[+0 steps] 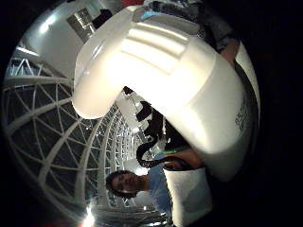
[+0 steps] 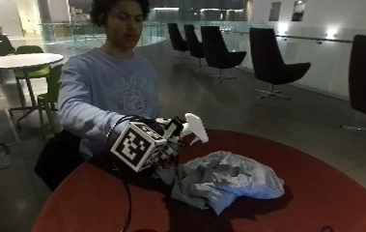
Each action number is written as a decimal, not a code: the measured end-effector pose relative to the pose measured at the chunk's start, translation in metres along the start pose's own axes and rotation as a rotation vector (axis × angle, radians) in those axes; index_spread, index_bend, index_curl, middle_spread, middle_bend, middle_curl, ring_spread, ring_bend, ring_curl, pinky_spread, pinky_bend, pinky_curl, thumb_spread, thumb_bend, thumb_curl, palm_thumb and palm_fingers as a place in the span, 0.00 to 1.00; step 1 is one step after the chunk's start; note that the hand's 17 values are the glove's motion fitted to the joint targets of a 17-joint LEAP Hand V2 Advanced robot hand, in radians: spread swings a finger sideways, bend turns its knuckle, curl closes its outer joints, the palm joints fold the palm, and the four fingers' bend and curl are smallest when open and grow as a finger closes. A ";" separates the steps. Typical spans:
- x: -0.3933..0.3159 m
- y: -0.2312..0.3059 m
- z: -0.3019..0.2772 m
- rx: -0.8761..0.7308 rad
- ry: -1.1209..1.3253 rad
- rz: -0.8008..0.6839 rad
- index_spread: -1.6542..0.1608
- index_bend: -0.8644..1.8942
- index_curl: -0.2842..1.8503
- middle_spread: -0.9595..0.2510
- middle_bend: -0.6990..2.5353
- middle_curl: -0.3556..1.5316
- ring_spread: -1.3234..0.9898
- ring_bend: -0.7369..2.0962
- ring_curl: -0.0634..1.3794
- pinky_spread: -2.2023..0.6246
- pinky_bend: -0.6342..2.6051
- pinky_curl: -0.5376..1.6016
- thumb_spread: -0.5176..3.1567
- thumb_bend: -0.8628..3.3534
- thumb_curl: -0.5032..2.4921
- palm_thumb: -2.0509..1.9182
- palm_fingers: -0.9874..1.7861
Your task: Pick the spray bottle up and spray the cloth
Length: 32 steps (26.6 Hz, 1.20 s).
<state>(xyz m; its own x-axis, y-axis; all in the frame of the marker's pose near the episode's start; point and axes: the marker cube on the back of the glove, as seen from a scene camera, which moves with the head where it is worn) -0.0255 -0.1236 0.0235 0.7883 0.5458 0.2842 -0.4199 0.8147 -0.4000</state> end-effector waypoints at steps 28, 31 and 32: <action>-0.002 -0.010 0.014 -0.052 0.012 0.042 0.79 0.36 0.29 0.76 0.34 0.44 0.55 0.49 0.34 0.80 0.31 0.43 0.45 0.20 0.32 0.67 0.79; -0.002 -0.011 0.014 -0.047 0.014 0.045 0.79 0.36 0.29 0.76 0.35 0.44 0.55 0.49 0.35 0.80 0.31 0.43 0.45 0.20 0.32 0.67 0.79; -0.001 -0.011 0.015 -0.047 0.019 0.044 0.79 0.36 0.29 0.76 0.35 0.44 0.55 0.49 0.35 0.80 0.31 0.43 0.45 0.20 0.31 0.67 0.79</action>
<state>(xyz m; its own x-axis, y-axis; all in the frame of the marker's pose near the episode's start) -0.0286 -0.1301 0.0404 0.7785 0.5762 0.2490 -0.4329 0.7800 -0.4519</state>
